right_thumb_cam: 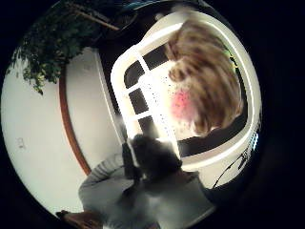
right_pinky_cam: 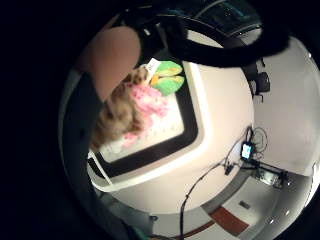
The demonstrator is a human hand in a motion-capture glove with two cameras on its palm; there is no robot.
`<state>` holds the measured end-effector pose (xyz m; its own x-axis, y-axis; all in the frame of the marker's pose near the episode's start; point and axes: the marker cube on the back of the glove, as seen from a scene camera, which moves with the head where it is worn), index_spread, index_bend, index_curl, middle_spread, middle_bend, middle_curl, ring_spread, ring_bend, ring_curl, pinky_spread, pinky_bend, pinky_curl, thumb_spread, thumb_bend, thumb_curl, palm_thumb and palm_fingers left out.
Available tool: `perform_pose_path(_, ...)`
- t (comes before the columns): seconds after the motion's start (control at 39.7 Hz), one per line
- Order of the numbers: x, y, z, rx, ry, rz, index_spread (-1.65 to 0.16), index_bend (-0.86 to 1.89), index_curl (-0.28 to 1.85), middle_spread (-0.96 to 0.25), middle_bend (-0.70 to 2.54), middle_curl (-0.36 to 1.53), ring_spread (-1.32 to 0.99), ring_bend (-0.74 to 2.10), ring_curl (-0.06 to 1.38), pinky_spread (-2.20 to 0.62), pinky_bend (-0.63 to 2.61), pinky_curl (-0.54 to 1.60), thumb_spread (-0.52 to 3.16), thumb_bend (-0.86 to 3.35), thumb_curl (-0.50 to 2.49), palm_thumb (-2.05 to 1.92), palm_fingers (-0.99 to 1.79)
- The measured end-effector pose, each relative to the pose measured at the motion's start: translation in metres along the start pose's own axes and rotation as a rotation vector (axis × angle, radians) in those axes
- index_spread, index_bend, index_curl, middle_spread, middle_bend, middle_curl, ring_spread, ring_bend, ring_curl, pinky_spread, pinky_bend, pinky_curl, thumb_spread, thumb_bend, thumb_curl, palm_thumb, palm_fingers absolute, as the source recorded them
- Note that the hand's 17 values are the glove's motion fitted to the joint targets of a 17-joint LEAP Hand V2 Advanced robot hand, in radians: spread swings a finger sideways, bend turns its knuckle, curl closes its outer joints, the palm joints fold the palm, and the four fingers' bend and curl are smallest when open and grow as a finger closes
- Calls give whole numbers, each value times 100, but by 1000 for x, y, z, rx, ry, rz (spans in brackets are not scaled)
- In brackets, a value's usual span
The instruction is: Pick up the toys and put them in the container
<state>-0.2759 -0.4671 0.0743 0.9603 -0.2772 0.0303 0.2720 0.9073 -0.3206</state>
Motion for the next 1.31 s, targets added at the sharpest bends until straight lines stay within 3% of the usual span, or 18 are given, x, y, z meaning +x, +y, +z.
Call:
perform_pose_path(0.18,-3,5,4,1,-13,-19,-34,5,41,-11,8,31,-13,38,40,-6,116,46,109,-9,60,-11,-39)
perform_pose_path(0.48,14,53,5,24,-17,-37,-31,9,31,-9,7,24,-5,30,37,3,109,41,115,-8,43,-10,-31)
perform_pose_path(0.63,78,137,-6,99,-13,147,-32,10,28,-10,9,22,-3,30,37,4,105,39,118,-7,37,-10,-28)
perform_pose_path(0.81,178,266,-9,152,35,186,-33,15,28,-10,12,21,-3,26,36,5,97,36,122,-7,31,-10,-20)
perform_pose_path(0.88,174,301,-5,175,-17,152,-34,15,28,-11,12,21,-3,25,36,5,95,36,123,-6,30,-9,-18)
perform_pose_path(0.98,170,351,17,190,105,77,-34,15,28,-11,12,20,-3,24,36,6,94,35,125,-6,27,-8,-16)
perform_pose_path(1.11,109,425,62,214,-28,3,-34,16,28,-11,12,20,-4,23,36,6,92,34,127,-5,26,-7,-14)
perform_pose_path(1.31,45,503,137,214,-223,239,-36,20,30,-11,14,21,-5,21,36,6,88,33,130,-4,24,-6,-8)
